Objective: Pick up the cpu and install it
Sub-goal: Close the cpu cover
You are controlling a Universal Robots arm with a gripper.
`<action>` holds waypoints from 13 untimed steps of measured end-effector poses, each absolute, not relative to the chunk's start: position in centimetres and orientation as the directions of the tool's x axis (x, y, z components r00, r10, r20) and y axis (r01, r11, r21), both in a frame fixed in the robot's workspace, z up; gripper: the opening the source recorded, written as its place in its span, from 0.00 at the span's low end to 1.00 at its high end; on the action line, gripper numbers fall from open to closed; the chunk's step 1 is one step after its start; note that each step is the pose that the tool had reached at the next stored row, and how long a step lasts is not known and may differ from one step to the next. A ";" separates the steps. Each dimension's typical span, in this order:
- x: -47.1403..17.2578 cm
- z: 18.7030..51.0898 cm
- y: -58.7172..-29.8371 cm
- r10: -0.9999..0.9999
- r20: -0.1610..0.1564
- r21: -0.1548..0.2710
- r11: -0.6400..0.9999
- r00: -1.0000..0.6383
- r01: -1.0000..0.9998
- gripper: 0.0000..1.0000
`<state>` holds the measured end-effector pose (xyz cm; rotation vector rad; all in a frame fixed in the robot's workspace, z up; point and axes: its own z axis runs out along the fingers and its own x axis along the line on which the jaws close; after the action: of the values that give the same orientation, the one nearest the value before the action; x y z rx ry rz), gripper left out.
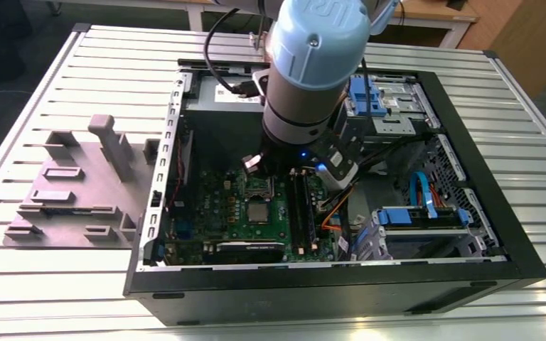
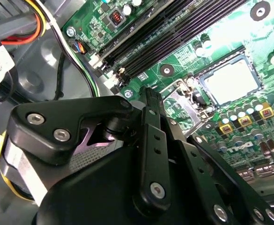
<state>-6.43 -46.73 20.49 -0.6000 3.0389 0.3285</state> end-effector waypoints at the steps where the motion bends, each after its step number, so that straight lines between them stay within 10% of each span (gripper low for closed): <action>1: -6.4 20.5 -46.7 -0.387 -0.067 0.201 0.898 -0.920 -0.393 0.10; 13: -5.9 20.2 -46.7 -0.439 -0.080 0.227 0.866 -0.895 -0.445 0.10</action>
<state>-5.87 -46.73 20.24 -0.7132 3.0098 0.3763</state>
